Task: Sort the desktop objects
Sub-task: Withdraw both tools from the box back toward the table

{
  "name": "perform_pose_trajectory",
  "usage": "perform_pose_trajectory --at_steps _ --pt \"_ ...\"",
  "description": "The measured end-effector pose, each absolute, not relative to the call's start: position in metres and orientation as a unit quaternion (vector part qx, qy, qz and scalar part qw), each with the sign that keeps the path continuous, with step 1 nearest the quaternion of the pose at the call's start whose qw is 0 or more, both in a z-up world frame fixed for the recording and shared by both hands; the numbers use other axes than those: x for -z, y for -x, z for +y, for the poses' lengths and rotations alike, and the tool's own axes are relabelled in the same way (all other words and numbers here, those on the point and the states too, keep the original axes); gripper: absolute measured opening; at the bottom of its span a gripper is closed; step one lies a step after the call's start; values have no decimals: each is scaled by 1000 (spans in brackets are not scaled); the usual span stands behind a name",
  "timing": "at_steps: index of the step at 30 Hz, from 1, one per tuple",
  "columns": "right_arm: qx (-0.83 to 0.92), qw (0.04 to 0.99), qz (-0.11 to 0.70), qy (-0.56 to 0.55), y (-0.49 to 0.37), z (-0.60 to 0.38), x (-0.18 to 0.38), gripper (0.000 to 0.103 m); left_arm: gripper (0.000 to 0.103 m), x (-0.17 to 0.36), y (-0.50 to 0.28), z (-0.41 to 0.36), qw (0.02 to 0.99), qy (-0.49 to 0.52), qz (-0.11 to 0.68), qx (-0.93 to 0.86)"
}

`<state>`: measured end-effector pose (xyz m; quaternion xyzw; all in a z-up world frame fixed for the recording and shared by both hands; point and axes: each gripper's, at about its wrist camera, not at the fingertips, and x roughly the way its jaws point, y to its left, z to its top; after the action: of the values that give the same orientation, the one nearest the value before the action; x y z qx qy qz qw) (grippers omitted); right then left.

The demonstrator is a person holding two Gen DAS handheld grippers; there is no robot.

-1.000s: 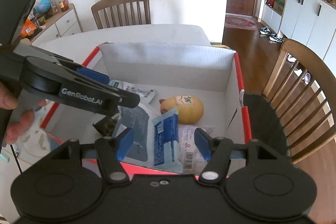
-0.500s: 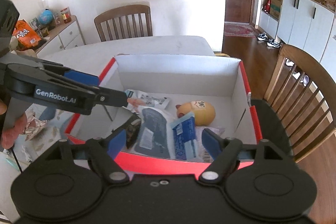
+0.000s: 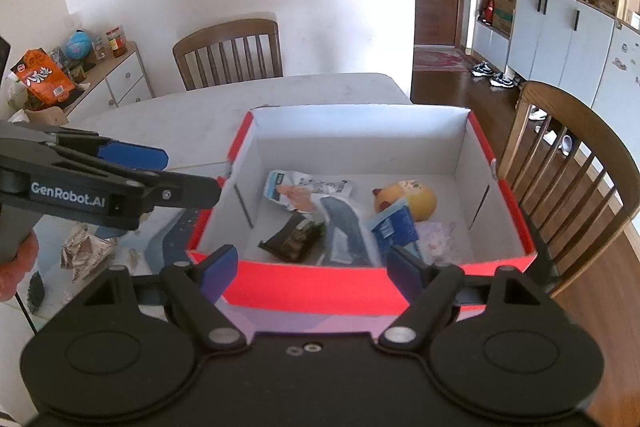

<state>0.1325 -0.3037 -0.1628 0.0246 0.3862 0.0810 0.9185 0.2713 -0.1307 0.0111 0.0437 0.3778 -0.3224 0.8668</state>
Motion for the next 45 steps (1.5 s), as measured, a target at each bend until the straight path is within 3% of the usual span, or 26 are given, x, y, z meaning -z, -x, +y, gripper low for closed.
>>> perform_pose_trajectory --at_steps 9,13,45 --pt "-76 922 381 -15 -116 -261 161 82 90 -15 -247 -85 869 -46 370 326" --pt "-76 926 371 8 -109 -238 160 82 100 -13 -241 -62 869 -34 373 323" --pt "-142 921 358 57 -93 -125 176 85 103 18 -193 87 903 -28 349 249"
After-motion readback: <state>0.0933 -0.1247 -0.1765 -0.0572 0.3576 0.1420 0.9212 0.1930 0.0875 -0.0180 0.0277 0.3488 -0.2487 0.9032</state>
